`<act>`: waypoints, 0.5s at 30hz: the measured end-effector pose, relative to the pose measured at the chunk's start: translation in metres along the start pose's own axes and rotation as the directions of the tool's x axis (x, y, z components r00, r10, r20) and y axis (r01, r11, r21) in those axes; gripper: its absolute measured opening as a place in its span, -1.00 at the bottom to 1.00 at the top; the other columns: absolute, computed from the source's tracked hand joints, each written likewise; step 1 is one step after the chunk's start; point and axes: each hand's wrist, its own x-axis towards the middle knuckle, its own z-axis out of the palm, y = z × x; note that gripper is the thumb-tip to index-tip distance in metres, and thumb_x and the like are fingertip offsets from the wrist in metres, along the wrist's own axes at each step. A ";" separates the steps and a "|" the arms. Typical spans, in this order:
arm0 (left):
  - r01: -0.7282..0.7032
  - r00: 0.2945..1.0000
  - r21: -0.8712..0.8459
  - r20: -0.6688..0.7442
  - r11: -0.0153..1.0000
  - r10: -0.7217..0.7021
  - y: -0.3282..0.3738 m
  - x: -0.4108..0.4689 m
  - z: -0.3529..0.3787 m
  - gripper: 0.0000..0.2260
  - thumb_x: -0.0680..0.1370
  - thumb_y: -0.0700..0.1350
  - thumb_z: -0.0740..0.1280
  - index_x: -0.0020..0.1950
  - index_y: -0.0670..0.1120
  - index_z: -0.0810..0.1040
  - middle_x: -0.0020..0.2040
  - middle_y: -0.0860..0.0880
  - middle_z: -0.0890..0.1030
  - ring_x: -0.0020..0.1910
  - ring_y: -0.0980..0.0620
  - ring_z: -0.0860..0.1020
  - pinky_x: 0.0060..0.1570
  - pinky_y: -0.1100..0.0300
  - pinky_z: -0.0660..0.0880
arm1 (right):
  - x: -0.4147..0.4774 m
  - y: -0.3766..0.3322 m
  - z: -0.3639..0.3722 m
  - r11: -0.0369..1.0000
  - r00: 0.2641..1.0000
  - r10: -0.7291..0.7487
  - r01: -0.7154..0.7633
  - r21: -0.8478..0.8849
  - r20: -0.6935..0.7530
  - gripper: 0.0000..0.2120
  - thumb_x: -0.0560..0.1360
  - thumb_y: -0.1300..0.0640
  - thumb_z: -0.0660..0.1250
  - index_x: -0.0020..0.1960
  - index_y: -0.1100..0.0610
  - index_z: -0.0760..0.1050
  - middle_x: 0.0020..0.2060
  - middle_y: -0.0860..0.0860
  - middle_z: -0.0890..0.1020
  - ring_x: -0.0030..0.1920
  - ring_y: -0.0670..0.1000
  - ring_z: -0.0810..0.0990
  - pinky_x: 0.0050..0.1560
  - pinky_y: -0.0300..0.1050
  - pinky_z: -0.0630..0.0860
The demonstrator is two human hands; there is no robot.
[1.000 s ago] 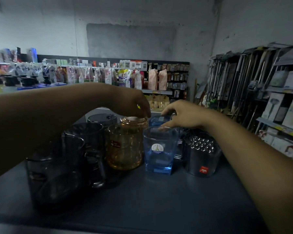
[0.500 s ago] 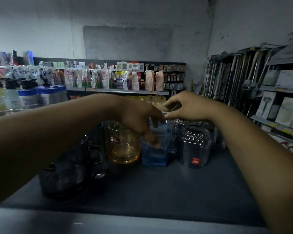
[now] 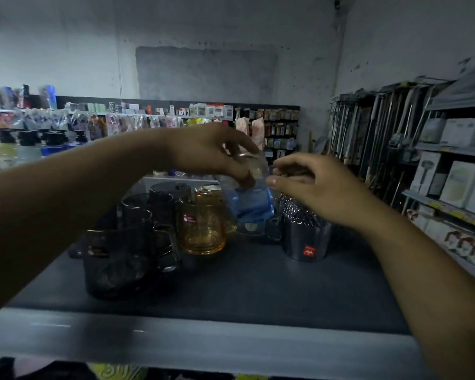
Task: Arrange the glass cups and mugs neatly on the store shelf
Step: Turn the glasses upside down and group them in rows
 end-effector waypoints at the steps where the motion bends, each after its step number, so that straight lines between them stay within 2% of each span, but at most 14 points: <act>1: 0.004 0.999 -0.081 -0.050 0.997 -0.008 -0.002 -0.008 -0.002 -0.33 0.25 0.27 0.52 0.33 0.16 0.52 0.11 0.04 0.62 0.07 -0.04 0.62 -0.03 -0.02 0.59 | -0.002 -0.001 0.001 0.997 1.000 0.010 -0.011 0.074 0.006 -0.58 0.48 -0.11 0.46 0.29 0.00 0.56 0.12 -0.16 0.64 0.05 -0.28 0.63 0.07 -0.40 0.56; 3: -0.022 0.994 -0.243 -0.109 0.970 -0.005 -0.006 -0.022 -0.003 -0.39 0.27 0.18 0.54 0.28 0.08 0.54 0.10 -0.05 0.65 0.04 -0.14 0.66 0.01 -0.17 0.61 | -0.005 -0.005 0.005 0.977 1.000 0.017 -0.020 0.212 0.012 -0.49 0.43 -0.18 0.45 0.32 -0.02 0.54 0.16 -0.15 0.65 0.12 -0.26 0.63 0.15 -0.25 0.58; 6: -0.071 0.991 -0.478 -0.137 0.875 0.005 -0.007 -0.037 0.004 -0.57 0.45 -0.04 0.51 0.27 -0.09 0.53 0.09 -0.12 0.67 0.04 -0.08 0.68 -0.01 0.02 0.63 | -0.010 -0.012 0.013 0.887 0.999 0.040 -0.049 0.459 0.029 -0.59 0.44 -0.07 0.46 0.25 -0.01 0.55 0.13 -0.08 0.71 0.15 -0.12 0.67 0.11 -0.15 0.62; 8: -0.085 0.988 -0.593 -0.152 0.801 -0.008 -0.008 -0.043 0.009 -0.66 0.53 -0.12 0.43 0.28 -0.16 0.51 0.11 -0.14 0.68 0.10 -0.11 0.67 0.04 0.02 0.65 | -0.012 -0.018 0.018 0.788 0.998 0.068 -0.063 0.612 0.015 -0.57 0.42 0.03 0.49 0.25 0.06 0.55 0.13 0.00 0.71 0.14 0.00 0.70 0.12 0.00 0.63; 10: -0.068 0.991 -0.638 -0.132 0.767 -0.022 -0.009 -0.050 0.012 -0.68 0.57 -0.11 0.39 0.30 -0.14 0.49 0.16 -0.15 0.66 0.14 -0.11 0.66 0.08 -0.01 0.65 | -0.013 -0.022 0.019 0.749 0.995 0.094 -0.060 0.660 -0.017 -0.48 0.34 0.05 0.54 0.26 0.11 0.54 0.13 0.05 0.72 0.13 0.09 0.70 0.15 0.11 0.58; 11: -0.051 0.993 -0.609 -0.117 0.792 -0.027 -0.010 -0.053 0.013 -0.63 0.55 -0.03 0.41 0.31 -0.10 0.48 0.18 -0.12 0.65 0.13 -0.07 0.66 0.07 0.02 0.65 | -0.014 -0.024 0.018 0.755 0.994 0.102 -0.060 0.653 -0.027 -0.46 0.31 0.06 0.55 0.25 0.13 0.54 0.10 0.05 0.73 0.11 0.11 0.71 0.12 0.09 0.58; 13: -0.020 0.995 -0.409 -0.102 0.912 -0.023 -0.012 -0.060 0.013 -0.47 0.47 0.18 0.44 0.36 0.00 0.45 0.17 -0.01 0.64 0.10 0.05 0.65 0.04 0.10 0.62 | -0.015 -0.028 0.015 0.823 0.994 0.108 -0.072 0.563 -0.031 -0.43 0.24 0.03 0.58 0.21 0.11 0.55 0.05 0.03 0.74 0.05 0.06 0.73 0.01 -0.04 0.62; 15: 0.003 0.995 -0.139 -0.097 0.990 -0.016 -0.016 -0.068 0.014 -0.31 0.36 0.31 0.39 0.42 0.05 0.42 0.19 0.09 0.60 0.12 0.12 0.60 0.06 0.14 0.58 | -0.014 -0.032 0.010 0.939 0.994 0.104 -0.087 0.334 -0.032 -0.34 0.14 -0.16 0.62 0.18 0.01 0.56 0.08 -0.01 0.71 0.07 0.04 0.70 0.02 -0.04 0.63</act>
